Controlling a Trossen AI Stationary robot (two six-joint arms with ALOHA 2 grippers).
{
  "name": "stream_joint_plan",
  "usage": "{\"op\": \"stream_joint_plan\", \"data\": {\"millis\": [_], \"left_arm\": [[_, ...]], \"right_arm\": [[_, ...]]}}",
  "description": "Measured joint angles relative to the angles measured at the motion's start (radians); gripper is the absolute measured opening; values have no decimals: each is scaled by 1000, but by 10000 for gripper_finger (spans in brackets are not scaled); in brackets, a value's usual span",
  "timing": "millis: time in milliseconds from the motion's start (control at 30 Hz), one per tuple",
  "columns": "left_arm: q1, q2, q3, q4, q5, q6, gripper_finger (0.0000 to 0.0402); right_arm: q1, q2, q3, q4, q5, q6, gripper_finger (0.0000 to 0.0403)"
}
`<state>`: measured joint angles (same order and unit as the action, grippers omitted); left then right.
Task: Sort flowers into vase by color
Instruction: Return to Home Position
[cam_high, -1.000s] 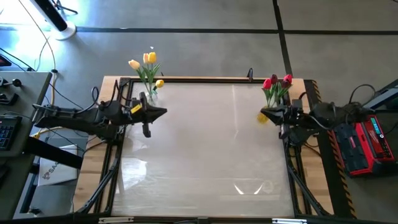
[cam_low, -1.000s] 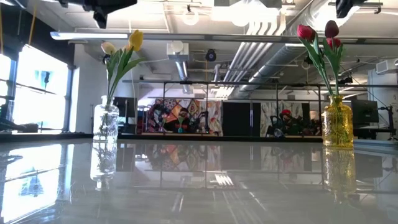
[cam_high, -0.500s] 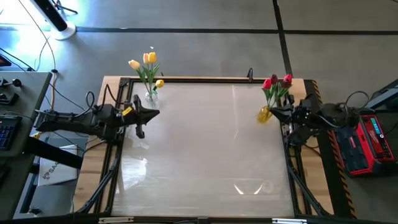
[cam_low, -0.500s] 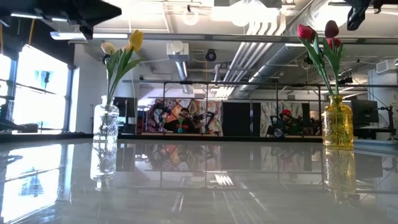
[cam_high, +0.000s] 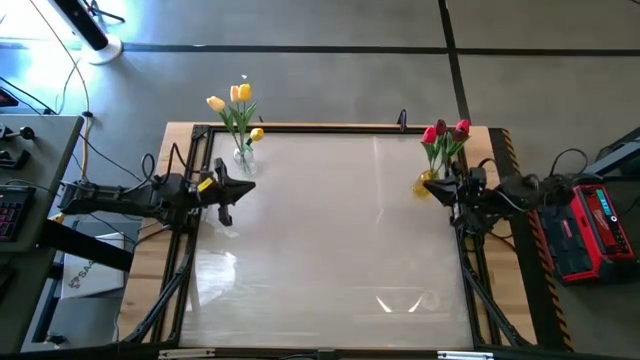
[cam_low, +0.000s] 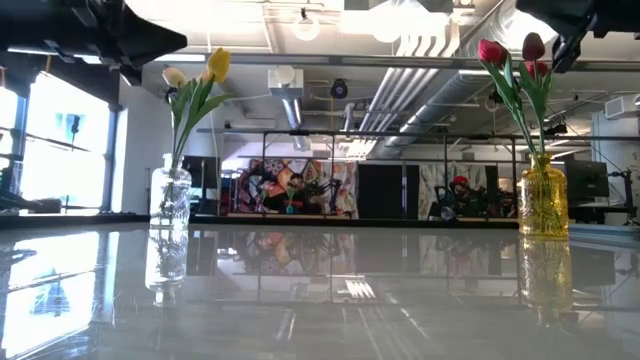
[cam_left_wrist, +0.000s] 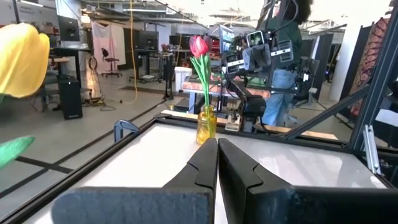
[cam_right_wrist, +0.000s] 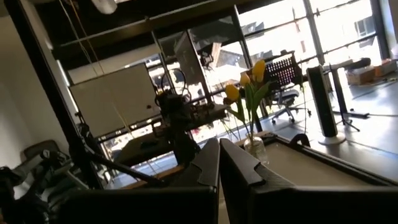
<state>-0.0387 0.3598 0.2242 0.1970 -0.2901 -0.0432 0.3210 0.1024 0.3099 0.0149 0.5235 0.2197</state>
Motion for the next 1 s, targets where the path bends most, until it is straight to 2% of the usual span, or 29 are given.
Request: {"op": "stream_joint_plan", "data": {"millis": [300,1000], "left_arm": [[0,-10,-46,78,0,-27,0],[0,-14,-46,101,53,-42,0]], "right_arm": [[0,0,-85,170,0,-39,0],[0,2,-75,196,-3,1,0]]}}
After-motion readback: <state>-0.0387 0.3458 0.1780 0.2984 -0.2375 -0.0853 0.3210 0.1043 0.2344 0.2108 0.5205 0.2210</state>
